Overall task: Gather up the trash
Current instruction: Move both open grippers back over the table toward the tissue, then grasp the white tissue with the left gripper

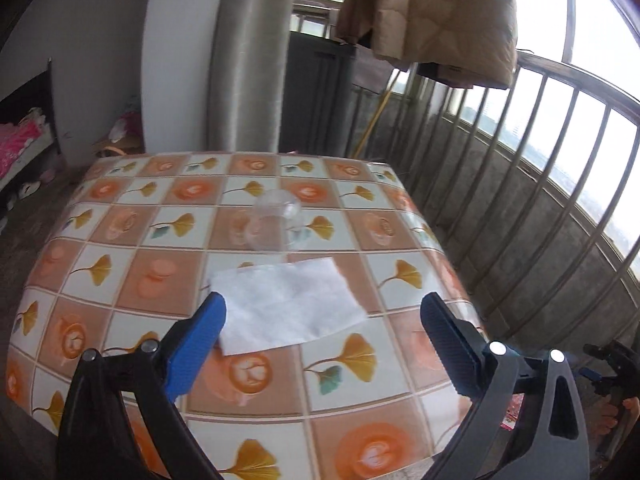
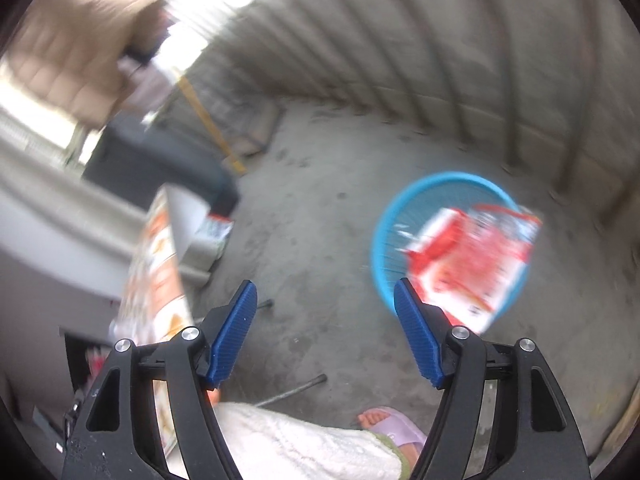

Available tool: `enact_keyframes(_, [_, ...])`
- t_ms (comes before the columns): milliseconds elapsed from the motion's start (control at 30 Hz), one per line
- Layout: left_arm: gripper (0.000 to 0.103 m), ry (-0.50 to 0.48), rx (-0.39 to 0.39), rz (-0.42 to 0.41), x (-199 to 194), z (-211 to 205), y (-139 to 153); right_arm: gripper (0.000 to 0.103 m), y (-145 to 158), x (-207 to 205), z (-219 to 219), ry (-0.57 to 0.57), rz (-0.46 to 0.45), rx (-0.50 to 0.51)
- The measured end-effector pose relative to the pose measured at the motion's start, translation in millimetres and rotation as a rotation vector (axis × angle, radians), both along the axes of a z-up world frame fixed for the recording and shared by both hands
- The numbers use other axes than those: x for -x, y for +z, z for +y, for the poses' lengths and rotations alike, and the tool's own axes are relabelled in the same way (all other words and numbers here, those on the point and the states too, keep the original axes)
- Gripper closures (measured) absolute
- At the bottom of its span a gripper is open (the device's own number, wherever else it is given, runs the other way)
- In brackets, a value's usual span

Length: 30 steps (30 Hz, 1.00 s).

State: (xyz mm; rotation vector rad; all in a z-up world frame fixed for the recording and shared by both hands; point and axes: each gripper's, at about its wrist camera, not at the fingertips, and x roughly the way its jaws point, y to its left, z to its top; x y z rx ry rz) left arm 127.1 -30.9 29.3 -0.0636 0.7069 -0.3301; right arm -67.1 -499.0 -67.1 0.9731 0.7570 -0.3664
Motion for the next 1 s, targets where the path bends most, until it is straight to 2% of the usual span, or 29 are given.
enact_keyframes(133, [0.007,0.098,-0.07,0.029,-9,28,-10,0.028,38,-39,34,0.146,-0.032,0.093])
enact_keyframes(233, [0.007,0.136,-0.126,0.042,-15,37,-20,0.025,64,-70,69,0.269,-0.049,0.18])
enact_keyframes(367, [0.007,0.15,-0.139,0.089,-22,47,-37,0.021,84,-112,117,0.423,-0.076,0.245])
enact_keyframes(533, [0.007,0.146,-0.155,0.113,-26,54,-52,0.02,87,-162,185,0.592,-0.072,0.283])
enact_keyframes(700, [0.007,0.151,-0.171,0.081,-34,63,-55,0.023,68,-207,245,0.726,-0.05,0.241])
enact_keyframes(767, [0.007,0.153,-0.152,0.088,-41,70,-56,0.027,62,-217,264,0.763,-0.047,0.213])
enact_keyframes(833, [0.01,0.132,-0.097,0.113,-47,76,-58,0.034,60,-224,278,0.784,-0.038,0.196])
enact_keyframes(1000, [0.036,0.065,0.041,0.229,-61,81,-75,0.049,47,-245,302,0.809,-0.012,0.175])
